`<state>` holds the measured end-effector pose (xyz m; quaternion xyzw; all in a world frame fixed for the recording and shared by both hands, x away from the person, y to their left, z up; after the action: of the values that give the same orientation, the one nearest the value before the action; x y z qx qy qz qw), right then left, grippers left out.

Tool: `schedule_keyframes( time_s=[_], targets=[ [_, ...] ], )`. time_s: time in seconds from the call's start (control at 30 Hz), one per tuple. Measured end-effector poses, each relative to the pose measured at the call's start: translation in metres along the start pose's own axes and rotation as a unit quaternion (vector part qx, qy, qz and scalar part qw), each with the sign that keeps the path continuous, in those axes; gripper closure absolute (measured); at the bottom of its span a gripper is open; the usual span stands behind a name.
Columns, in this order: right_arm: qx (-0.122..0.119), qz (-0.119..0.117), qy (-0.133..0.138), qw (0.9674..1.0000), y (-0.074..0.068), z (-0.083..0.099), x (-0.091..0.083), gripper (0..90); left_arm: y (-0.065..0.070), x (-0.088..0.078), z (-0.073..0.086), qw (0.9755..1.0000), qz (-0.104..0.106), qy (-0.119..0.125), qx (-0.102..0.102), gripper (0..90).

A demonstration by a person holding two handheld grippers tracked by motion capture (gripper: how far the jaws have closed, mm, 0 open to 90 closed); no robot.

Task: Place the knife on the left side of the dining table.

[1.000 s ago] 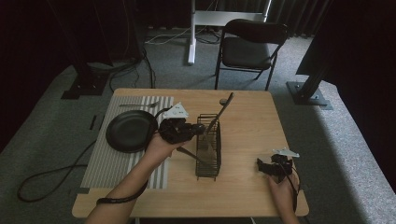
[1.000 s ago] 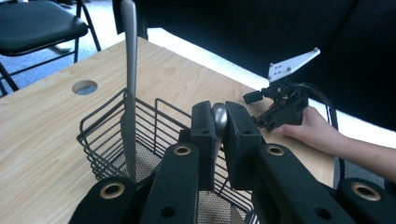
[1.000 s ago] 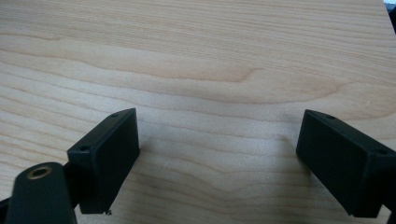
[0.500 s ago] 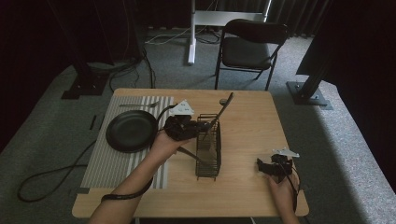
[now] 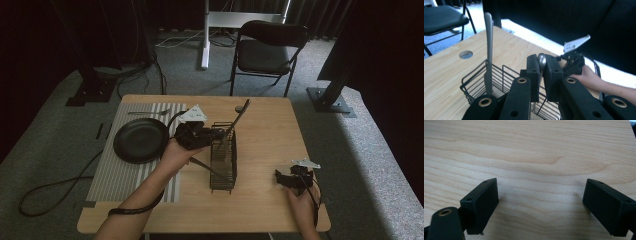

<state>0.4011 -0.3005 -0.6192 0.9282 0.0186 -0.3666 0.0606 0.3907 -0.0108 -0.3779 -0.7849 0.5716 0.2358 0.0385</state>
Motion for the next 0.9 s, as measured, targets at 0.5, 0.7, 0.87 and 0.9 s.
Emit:
schedule_keyframes(
  time_s=[0.5, 0.7, 0.87, 0.9],
  targets=[
    [0.001, 0.0, 0.0, 1.0, 0.0, 0.0, 0.0, 12.3, 0.014, -0.031, -0.031, 0.9993, -0.008, 0.029, 0.022, 84.1],
    [0.001, 0.0, 0.0, 1.0, 0.0, 0.0, 0.0, 12.3, 0.016, -0.049, -0.044, 0.9986, -0.017, 0.042, 0.027, 84.0],
    [0.001, 0.0, 0.0, 1.0, 0.0, 0.0, 0.0, 12.3, 0.015, -0.065, -0.052, 0.9978, -0.027, 0.052, 0.029, 84.0],
    [0.001, 0.0, 0.0, 1.0, 0.0, 0.0, 0.0, 12.3, 0.013, -0.069, -0.053, 0.9974, -0.033, 0.059, 0.026, 84.1]
  ],
)
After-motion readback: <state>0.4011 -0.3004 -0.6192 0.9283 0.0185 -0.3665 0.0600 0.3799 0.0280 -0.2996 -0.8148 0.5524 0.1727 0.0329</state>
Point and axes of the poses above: each handheld gripper's, and its own axes: x roughly forward along the jaws, z roughly out of its underside, y roughly to its right, the point moved 10 cm from there along x, roughly forward along the jaws, and after that the axes turned 9 degrees about z, right-handed, at the moved point
